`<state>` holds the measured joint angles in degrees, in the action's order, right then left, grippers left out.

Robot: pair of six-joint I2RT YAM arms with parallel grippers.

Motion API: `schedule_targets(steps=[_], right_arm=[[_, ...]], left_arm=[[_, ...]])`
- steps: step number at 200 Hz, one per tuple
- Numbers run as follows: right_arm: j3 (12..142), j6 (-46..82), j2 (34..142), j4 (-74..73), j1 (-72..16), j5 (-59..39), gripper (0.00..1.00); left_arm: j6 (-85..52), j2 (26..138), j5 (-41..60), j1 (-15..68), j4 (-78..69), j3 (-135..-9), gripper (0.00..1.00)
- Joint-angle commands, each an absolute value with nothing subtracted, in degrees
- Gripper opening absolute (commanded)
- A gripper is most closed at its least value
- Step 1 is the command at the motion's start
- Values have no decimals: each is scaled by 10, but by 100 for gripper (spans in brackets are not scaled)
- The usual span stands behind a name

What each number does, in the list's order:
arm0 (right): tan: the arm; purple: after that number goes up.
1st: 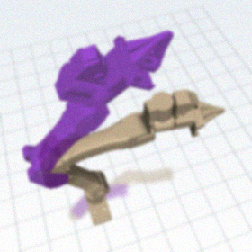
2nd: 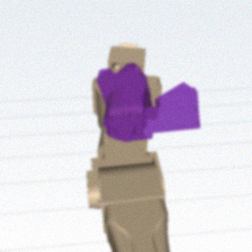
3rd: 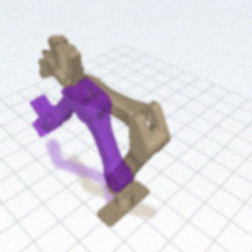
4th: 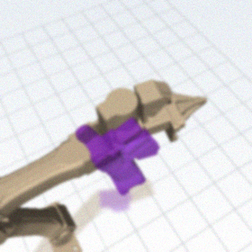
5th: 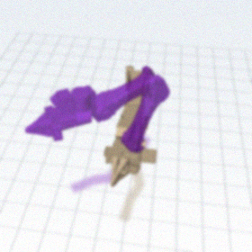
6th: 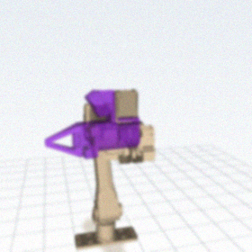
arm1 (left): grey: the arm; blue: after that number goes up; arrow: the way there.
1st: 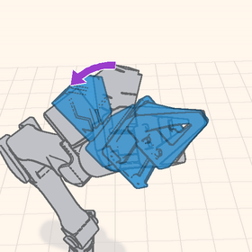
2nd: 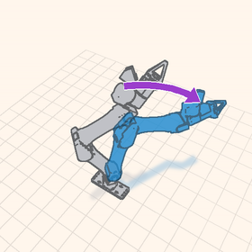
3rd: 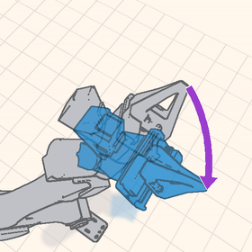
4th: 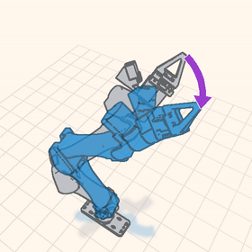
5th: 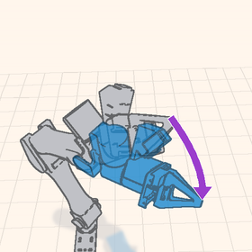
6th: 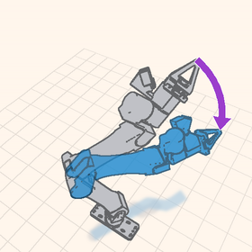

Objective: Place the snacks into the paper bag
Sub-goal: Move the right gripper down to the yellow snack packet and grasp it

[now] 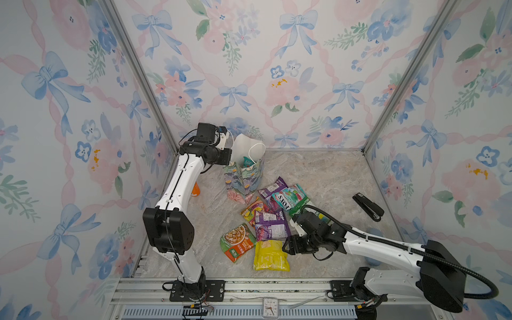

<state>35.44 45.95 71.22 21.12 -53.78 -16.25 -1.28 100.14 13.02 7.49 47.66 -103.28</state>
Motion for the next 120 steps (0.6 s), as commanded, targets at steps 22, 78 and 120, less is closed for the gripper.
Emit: schedule_targets(steps=[22,78,120], right_arm=[[291,555,718,97,-566,-205,66],[274,576,759,22,-577,-222,62],[283,564,789,2,-577,-229,49]], left_arm=[[-18,991,126,77,498,-1014,0],[-18,990,127,76,497,-1012,0],[-18,990,126,77,497,-1013,0]])
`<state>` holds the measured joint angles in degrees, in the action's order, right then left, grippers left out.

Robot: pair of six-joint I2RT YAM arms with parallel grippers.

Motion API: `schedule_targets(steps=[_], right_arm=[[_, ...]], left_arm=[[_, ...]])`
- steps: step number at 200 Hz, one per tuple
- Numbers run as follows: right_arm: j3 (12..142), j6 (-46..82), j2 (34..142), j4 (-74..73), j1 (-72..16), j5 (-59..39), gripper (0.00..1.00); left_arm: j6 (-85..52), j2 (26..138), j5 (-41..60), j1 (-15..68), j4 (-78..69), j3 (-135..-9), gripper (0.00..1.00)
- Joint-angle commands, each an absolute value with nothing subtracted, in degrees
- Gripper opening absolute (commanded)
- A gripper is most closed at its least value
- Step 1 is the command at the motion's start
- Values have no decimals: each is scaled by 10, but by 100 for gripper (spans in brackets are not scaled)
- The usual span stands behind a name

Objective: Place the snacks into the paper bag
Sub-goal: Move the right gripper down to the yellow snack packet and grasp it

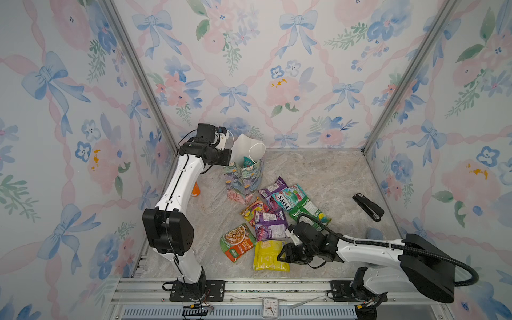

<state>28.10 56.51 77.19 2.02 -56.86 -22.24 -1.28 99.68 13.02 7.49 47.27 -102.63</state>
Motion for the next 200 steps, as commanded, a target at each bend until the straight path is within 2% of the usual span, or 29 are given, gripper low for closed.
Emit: schedule_targets(steps=[1,45,53,135,200], right_arm=[[284,564,790,2,-577,-229,49],[301,540,786,40,-575,-215,13],[309,530,780,59,-576,-205,9],[427,404,712,292,-575,-94,5],[467,366,680,341,-558,-81,3]], left_arm=[[-18,989,126,77,497,-1013,0],[-18,990,126,77,497,-1013,0],[-18,991,126,77,497,-1013,0],[-18,994,125,77,497,-1012,0],[-18,994,125,78,497,-1011,0]])
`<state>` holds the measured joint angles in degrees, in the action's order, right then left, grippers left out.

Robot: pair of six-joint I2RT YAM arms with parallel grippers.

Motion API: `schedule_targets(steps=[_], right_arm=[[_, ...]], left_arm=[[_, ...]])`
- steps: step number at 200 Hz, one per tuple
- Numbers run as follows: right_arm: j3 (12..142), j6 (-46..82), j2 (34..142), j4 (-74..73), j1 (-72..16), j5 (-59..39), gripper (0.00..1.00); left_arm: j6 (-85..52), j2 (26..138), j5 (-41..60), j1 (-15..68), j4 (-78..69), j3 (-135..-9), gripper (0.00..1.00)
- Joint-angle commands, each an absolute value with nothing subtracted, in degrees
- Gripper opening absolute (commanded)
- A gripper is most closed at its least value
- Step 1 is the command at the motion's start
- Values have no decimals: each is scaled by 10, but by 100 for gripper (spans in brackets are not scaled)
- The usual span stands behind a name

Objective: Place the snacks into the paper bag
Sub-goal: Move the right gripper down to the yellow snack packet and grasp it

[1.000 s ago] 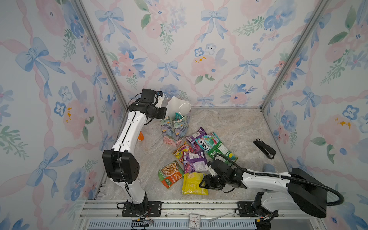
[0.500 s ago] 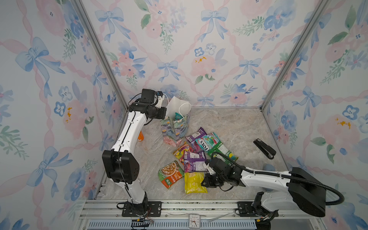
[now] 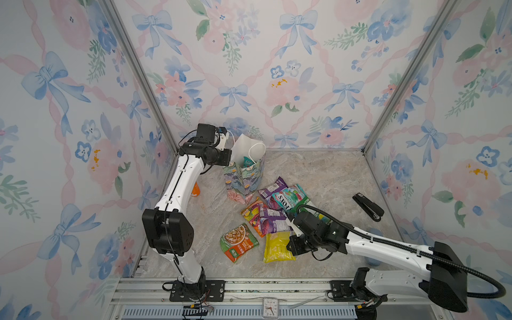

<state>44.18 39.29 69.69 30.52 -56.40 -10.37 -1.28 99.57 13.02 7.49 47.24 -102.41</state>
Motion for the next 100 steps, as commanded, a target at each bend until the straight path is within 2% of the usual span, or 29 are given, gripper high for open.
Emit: schedule_targets(steps=[1,100], right_arm=[[467,366,680,342,-557,-81,3],[521,302,665,374,-529,-64,3]], left_arm=[[-18,994,125,77,497,-1011,0],[-19,992,127,78,497,-1007,0]])
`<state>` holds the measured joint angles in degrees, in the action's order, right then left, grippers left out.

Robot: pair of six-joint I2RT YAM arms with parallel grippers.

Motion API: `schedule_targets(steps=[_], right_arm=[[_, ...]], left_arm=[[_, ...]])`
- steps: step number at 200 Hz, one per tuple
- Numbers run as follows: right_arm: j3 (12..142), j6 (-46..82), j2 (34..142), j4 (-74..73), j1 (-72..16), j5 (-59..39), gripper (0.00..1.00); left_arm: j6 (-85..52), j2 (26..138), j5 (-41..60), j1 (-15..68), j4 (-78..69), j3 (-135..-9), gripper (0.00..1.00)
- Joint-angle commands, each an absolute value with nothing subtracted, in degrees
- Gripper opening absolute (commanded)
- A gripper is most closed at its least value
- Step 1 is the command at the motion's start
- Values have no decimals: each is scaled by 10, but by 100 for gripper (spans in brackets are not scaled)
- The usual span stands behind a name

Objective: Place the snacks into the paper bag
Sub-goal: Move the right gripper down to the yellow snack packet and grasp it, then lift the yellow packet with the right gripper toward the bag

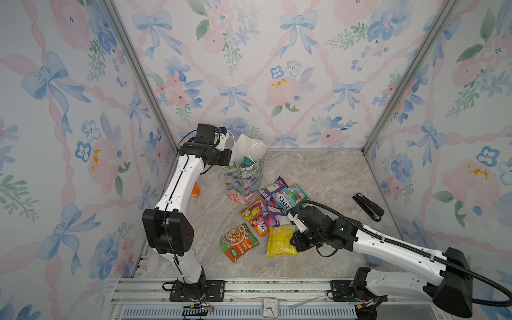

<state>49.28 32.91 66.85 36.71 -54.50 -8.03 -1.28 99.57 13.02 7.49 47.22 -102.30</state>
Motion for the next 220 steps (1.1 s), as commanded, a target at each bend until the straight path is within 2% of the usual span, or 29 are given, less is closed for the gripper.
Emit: schedule_targets(steps=[1,160,220], right_arm=[[522,302,666,374,-529,-65,3],[598,267,794,232,-476,-120,3],[657,209,797,288,-405,-114,3]], left_arm=[[-19,993,127,78,497,-1007,0],[-18,990,127,80,498,-1007,0],[-17,991,124,80,498,-1006,0]])
